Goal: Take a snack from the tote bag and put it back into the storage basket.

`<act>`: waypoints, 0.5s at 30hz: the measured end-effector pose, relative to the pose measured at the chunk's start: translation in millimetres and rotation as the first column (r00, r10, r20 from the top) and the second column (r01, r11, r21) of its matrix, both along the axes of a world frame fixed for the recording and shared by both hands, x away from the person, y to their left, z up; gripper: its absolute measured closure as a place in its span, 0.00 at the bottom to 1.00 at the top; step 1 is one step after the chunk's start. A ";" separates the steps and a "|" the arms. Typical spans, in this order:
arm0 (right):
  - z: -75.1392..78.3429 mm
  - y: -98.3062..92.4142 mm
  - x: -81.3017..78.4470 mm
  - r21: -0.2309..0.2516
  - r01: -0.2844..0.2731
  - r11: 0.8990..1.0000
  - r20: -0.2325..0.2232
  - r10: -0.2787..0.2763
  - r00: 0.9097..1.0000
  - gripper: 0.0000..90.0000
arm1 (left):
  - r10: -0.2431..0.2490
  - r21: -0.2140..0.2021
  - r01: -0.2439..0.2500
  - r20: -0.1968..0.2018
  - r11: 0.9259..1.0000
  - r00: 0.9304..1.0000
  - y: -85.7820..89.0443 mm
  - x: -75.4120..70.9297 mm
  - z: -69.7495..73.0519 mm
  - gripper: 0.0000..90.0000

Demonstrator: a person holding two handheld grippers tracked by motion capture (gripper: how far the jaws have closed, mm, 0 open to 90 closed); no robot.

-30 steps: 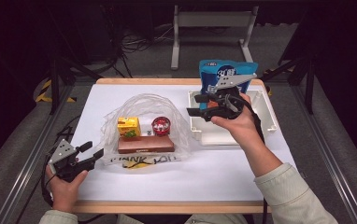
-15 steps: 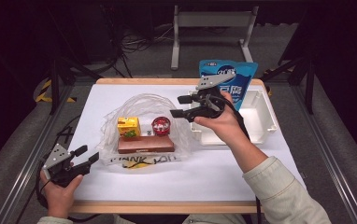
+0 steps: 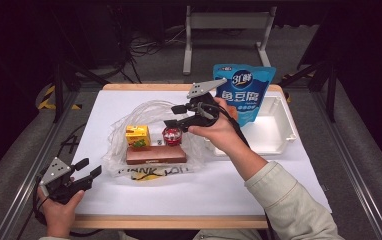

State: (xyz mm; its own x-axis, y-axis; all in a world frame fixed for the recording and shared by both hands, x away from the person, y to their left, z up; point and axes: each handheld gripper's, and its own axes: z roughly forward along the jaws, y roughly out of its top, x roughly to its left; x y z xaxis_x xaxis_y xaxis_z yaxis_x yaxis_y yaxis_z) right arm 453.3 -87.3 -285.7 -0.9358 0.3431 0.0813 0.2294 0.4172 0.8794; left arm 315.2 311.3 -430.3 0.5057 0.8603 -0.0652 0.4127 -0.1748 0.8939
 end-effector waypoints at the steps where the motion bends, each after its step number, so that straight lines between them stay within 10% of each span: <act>1: -0.8 3.7 1.0 -0.002 -0.004 1.000 0.001 0.004 1.000 0.46 | 0.001 -0.001 -0.001 0.000 1.000 1.000 0.0 0.1 0.2 0.47; 15: -12.5 38.7 9.3 -0.047 -0.037 0.998 0.011 0.038 0.999 0.48 | -0.011 -0.007 0.011 0.005 1.000 1.000 -2.6 3.8 0.7 0.47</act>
